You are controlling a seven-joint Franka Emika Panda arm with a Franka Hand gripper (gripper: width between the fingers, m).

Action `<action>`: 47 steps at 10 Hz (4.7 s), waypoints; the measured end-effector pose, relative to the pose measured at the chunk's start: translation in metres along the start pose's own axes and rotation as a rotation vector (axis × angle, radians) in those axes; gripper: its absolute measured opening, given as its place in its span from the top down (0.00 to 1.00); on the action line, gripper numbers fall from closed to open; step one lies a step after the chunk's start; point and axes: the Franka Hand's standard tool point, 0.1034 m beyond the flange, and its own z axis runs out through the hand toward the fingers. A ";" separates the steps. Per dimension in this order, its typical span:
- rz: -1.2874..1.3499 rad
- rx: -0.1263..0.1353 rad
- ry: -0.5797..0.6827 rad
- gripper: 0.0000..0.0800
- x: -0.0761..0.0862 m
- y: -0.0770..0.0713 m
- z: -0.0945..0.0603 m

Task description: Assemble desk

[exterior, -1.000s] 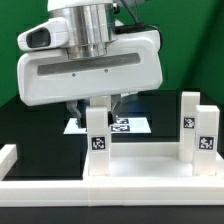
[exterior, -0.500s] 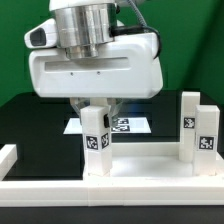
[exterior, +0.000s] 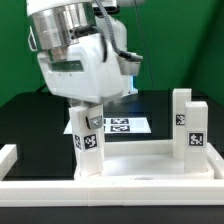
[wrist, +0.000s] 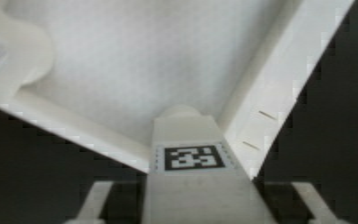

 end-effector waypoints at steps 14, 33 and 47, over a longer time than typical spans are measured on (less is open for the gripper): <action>-0.206 -0.026 0.039 0.19 -0.015 0.002 0.007; 0.601 0.044 0.035 0.64 -0.012 -0.009 -0.003; 0.616 0.118 0.020 0.19 -0.009 -0.023 -0.055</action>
Offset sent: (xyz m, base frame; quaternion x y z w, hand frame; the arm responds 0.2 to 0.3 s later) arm -0.0105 0.0149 -0.0048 0.0432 -0.0326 0.3829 0.9222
